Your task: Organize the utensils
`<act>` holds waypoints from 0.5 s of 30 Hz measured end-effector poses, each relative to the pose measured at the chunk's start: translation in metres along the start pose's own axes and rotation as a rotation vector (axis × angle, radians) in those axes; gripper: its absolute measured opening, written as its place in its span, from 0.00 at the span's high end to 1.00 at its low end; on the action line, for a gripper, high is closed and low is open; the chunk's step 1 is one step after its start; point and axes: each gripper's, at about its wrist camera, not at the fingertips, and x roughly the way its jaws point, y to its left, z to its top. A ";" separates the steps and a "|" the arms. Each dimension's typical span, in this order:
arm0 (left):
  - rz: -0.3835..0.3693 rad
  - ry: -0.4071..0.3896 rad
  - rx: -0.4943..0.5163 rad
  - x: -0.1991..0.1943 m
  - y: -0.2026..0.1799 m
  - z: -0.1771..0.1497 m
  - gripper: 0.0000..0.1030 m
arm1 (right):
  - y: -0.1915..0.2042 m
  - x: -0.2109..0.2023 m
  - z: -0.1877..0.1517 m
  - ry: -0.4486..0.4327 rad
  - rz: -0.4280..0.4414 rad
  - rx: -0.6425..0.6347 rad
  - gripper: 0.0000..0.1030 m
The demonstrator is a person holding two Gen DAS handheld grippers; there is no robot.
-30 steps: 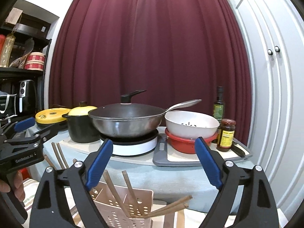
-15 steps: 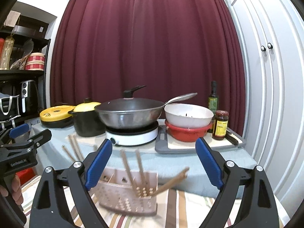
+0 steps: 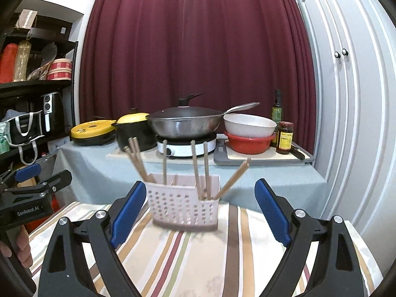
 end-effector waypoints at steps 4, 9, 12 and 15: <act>0.002 0.004 0.001 -0.028 0.003 -0.009 0.04 | 0.004 -0.026 -0.004 -0.004 0.016 -0.013 0.16; 0.003 0.019 0.002 -0.059 0.008 -0.018 0.04 | 0.013 -0.058 -0.007 -0.011 0.031 -0.035 0.16; 0.000 0.015 -0.001 -0.078 0.011 -0.020 0.04 | 0.017 -0.074 -0.008 -0.016 0.036 -0.043 0.16; 0.001 0.006 -0.001 -0.095 0.012 -0.021 0.04 | 0.020 -0.087 -0.009 -0.018 0.043 -0.046 0.16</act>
